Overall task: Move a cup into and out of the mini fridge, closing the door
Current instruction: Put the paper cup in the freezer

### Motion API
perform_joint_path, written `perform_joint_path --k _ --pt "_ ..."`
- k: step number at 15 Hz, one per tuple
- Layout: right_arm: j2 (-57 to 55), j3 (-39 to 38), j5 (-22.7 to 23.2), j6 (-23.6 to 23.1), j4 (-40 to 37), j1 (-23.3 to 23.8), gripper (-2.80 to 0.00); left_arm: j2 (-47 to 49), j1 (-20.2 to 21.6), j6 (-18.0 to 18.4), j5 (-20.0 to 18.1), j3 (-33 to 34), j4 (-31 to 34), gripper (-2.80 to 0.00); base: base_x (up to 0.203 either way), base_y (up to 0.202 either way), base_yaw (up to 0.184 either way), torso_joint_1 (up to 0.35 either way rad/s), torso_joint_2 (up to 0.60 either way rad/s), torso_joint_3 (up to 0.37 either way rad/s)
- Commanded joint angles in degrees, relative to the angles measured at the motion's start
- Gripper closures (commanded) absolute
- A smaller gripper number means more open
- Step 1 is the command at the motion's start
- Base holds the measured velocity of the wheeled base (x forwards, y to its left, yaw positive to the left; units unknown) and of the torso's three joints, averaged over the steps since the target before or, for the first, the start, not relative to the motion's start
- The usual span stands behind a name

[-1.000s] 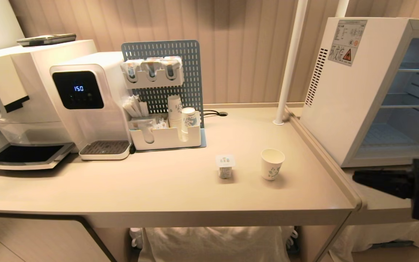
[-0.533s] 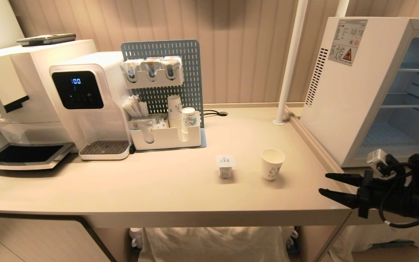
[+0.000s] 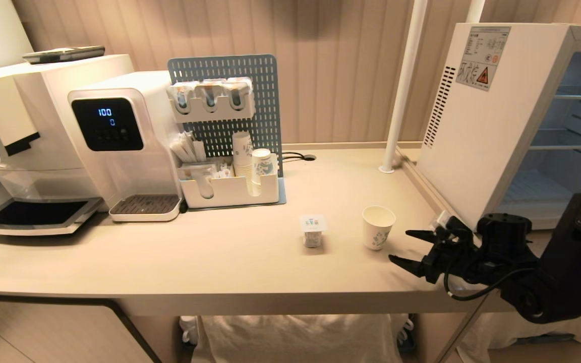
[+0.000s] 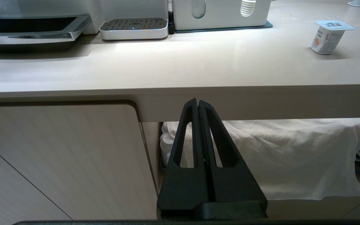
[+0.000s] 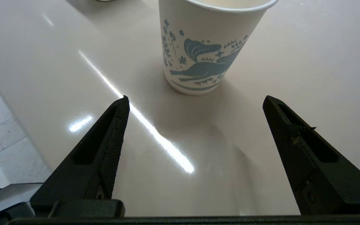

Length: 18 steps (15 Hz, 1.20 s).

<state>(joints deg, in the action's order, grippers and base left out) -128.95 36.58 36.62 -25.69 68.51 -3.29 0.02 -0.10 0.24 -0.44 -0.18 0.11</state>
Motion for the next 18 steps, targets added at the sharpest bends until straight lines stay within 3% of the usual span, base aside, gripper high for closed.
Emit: perform_joint_path --k 1,9,18 --pt "-1.34 6.06 -1.27 -0.16 -4.67 -1.06 -2.8 -0.02 0.02 0.02 0.0 0.01 0.06 0.0 0.0 0.0 0.0 0.0 0.0 0.0" --pt "-2.25 21.36 -4.08 -0.04 -22.6 -1.98 -2.8 -0.02 0.02 0.02 0.0 0.01 0.05 0.0 0.0 0.0 0.0 0.0 0.0 0.0" --pt "-4.76 24.79 -6.64 0.64 -24.75 -4.75 -2.8 -0.02 0.01 0.02 0.0 0.01 0.07 0.0 0.0 0.0 0.0 0.0 0.0 0.0"
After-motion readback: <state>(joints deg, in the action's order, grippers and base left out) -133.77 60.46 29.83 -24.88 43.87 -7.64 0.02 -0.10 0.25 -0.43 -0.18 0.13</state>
